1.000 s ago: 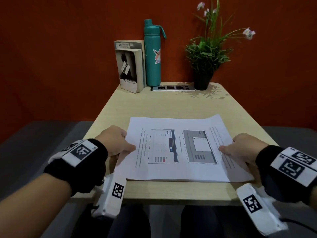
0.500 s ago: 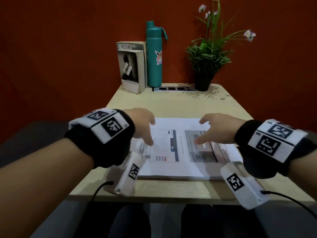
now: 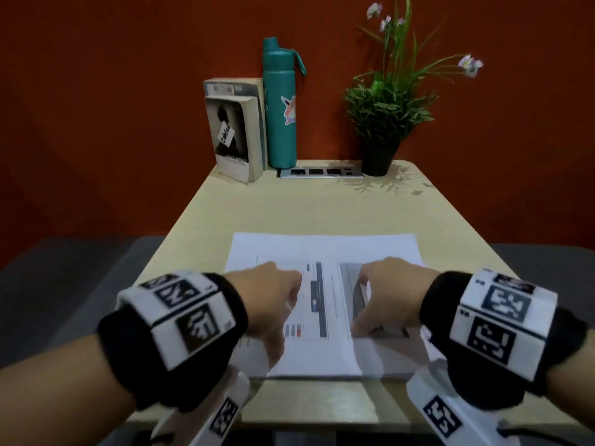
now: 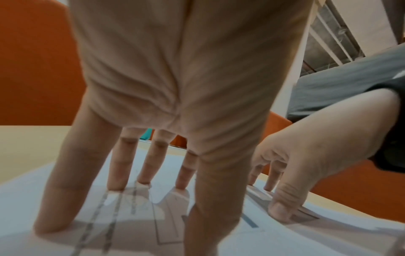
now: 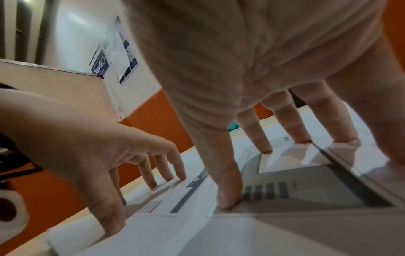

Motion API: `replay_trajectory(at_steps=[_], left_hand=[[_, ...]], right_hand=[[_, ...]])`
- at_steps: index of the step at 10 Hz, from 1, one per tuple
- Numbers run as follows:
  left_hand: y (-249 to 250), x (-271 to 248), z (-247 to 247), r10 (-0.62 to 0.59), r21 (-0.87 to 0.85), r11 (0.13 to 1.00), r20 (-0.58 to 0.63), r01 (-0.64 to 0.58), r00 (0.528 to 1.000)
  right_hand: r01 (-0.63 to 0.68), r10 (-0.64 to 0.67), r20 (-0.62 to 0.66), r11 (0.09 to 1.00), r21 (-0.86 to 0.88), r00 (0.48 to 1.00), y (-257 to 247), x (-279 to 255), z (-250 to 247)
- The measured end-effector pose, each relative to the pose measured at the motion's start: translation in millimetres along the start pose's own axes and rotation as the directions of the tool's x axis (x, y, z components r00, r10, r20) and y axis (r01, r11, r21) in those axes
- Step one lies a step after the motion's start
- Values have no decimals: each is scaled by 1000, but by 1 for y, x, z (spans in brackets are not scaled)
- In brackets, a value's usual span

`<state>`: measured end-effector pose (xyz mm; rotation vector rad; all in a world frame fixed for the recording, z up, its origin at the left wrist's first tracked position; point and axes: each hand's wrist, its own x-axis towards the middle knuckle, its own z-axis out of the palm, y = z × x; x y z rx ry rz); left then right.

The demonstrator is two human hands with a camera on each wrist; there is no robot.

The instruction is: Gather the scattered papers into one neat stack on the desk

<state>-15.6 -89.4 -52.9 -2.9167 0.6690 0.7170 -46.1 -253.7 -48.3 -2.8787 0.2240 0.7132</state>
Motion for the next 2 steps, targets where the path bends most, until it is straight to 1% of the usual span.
replay_trajectory(at_steps=[1,2], left_hand=[[-9,7,3,17,-60,998,19,-16,1000],[-9,17,13,8,-73,997,18,-7,1000]], right_hand=[[-8,8,-8,1000,-9,1000,6,5,2],[30,-30,-2,999,41,1000,13,14,11]])
